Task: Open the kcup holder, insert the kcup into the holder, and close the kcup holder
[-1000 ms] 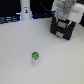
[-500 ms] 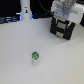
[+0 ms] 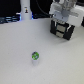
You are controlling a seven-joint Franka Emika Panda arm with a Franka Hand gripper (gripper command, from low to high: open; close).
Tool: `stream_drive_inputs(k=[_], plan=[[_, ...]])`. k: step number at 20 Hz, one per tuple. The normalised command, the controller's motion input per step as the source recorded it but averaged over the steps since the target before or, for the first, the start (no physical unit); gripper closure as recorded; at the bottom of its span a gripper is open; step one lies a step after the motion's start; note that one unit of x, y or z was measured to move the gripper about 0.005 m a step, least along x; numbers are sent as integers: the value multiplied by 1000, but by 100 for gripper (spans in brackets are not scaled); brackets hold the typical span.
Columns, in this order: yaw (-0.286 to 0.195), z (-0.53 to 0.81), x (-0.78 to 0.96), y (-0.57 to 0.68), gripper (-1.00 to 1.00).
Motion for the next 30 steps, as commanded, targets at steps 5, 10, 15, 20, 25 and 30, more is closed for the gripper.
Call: stream_drive_inputs(k=[5,10,15,20,25,30], plan=[[-60,270,994,-192,100],[-54,223,975,-227,100],[-59,216,979,-254,100],[-61,225,966,-266,100],[-62,221,951,-287,100],[-61,225,885,-265,100]])
